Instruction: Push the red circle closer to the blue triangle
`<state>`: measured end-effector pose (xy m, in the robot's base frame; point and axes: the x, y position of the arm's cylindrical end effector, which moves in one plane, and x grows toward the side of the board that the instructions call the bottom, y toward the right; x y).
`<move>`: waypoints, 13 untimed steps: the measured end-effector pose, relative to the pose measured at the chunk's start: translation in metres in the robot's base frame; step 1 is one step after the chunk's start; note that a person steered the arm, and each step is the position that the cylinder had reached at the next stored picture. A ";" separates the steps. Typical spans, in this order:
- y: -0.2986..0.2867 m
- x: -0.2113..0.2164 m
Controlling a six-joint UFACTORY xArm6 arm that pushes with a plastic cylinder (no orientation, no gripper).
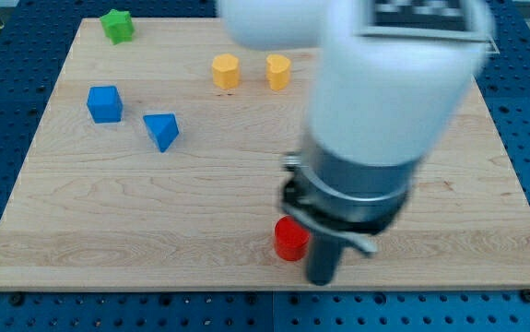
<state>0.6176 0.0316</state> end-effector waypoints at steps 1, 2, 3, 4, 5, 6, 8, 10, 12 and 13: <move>-0.052 -0.006; -0.062 -0.009; -0.054 0.001; -0.030 0.001; 0.016 -0.003; 0.022 -0.003; 0.022 -0.007; 0.000 -0.023; -0.037 -0.060; -0.064 -0.067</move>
<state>0.5504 -0.0328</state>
